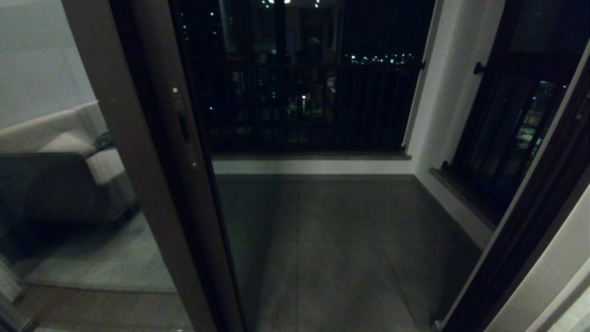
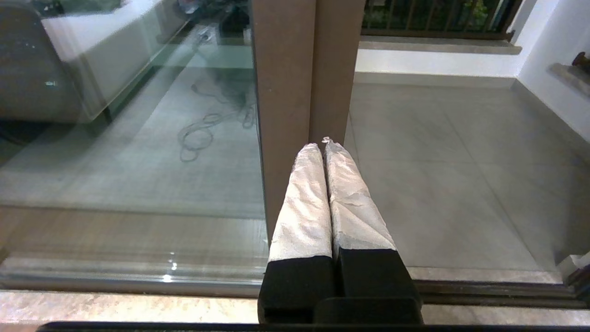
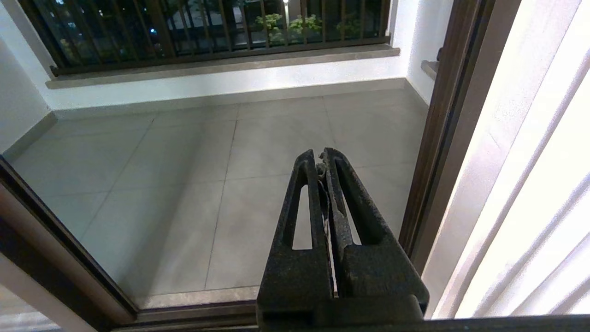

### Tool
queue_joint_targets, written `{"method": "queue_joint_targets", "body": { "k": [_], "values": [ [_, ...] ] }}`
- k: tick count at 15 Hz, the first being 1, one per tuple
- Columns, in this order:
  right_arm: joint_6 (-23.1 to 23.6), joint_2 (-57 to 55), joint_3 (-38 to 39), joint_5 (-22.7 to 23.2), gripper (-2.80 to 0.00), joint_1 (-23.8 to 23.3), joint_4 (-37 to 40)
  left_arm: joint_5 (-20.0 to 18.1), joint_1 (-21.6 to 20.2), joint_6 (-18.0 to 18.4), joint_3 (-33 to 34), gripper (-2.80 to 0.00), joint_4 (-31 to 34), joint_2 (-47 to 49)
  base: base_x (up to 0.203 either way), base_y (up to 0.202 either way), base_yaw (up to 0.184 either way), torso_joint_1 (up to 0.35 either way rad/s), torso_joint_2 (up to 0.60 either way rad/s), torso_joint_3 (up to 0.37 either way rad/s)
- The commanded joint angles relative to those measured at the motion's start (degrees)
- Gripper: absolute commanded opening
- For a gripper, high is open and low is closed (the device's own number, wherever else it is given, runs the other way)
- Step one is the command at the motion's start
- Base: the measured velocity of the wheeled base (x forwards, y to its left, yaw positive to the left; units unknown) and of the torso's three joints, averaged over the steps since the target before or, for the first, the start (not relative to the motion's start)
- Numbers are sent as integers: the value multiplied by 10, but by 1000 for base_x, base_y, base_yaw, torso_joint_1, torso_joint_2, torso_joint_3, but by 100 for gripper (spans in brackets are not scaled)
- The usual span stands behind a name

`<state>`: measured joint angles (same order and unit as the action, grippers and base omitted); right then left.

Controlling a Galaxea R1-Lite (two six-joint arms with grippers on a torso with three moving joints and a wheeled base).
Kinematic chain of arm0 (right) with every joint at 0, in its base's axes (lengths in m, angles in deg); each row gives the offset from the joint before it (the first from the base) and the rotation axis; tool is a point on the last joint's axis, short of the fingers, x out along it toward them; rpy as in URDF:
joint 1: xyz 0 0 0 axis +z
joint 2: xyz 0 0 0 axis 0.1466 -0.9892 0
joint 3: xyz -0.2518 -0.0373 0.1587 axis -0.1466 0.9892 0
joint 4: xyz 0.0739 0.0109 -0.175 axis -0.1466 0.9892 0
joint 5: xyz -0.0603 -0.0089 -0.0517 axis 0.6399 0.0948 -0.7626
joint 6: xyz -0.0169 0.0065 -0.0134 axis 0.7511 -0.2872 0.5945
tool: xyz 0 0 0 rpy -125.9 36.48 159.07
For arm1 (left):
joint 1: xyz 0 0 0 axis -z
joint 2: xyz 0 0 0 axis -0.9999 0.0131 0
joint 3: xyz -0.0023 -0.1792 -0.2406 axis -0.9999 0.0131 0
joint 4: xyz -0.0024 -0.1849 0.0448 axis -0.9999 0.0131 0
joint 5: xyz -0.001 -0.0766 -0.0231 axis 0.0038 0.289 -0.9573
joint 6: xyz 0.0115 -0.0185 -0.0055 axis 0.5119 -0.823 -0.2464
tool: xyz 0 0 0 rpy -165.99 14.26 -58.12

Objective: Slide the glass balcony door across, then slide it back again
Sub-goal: Close the slid door

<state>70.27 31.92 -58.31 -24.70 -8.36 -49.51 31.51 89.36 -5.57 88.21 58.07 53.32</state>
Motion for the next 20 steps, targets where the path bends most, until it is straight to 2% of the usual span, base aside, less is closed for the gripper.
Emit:
{"method": "queue_joint_targets", "body": {
  "k": [1,18,20],
  "values": [
    [0,-1,0,0,-280,0,0,0,0,0,0,-280,0,-1,0,0,0,0,0,0],
    [0,-1,0,0,-280,-1,0,0,0,2,0,-280,0,-1,0,0,0,0,0,0],
    [0,-1,0,0,-280,0,0,-2,0,6,-30,-280,4,1,0,0,0,0,0,0]
  ]
}}
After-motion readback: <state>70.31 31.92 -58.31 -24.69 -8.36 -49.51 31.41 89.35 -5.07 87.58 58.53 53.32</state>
